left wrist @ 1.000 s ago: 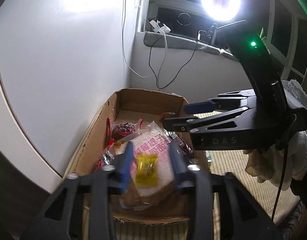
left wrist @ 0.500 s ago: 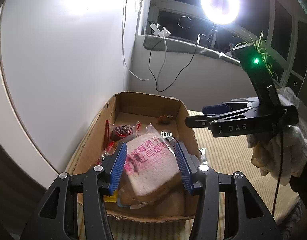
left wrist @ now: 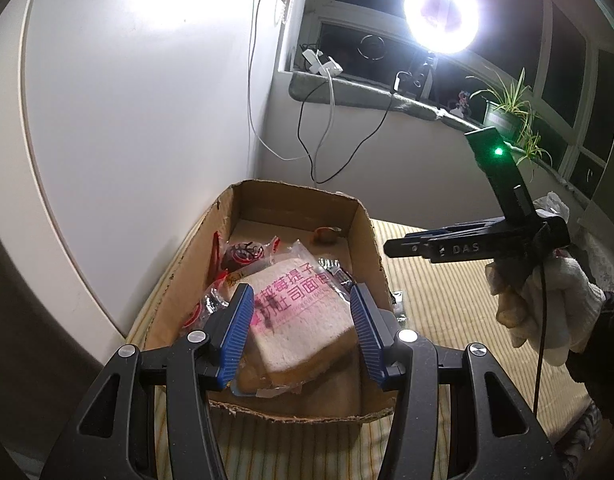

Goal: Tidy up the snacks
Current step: 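Withdraw both tools from the box toward the black and teal candies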

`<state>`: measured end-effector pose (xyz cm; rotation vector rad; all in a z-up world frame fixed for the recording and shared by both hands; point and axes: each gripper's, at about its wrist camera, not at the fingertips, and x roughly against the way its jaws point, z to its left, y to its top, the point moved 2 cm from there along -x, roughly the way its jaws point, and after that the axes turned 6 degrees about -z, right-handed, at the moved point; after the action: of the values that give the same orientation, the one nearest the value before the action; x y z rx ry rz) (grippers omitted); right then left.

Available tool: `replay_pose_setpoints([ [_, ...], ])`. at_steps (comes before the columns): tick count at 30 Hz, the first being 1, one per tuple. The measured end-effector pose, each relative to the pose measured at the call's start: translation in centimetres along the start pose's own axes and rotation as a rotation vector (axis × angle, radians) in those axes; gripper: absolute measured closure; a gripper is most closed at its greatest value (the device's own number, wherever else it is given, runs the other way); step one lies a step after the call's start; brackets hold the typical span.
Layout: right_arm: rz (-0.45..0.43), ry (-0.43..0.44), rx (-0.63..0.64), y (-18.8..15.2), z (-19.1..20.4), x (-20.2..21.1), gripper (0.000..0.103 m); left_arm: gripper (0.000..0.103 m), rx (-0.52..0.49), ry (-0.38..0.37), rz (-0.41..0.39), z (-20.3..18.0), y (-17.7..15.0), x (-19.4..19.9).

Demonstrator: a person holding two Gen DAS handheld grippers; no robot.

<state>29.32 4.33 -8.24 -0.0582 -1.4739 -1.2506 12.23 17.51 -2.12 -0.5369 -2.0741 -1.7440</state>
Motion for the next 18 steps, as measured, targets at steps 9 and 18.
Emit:
replay_pose_setpoints([
  [9, 0.074, -0.023, 0.054, -1.1, 0.0, -1.8, 0.068, 0.054, 0.011, 0.001, -0.003, 0.0, 0.0, 0.2],
  [18, 0.128, -0.053, 0.11, -1.5, 1.2, -5.2, 0.073, 0.054, 0.005, 0.011, 0.004, -0.3, -0.1, 0.4],
])
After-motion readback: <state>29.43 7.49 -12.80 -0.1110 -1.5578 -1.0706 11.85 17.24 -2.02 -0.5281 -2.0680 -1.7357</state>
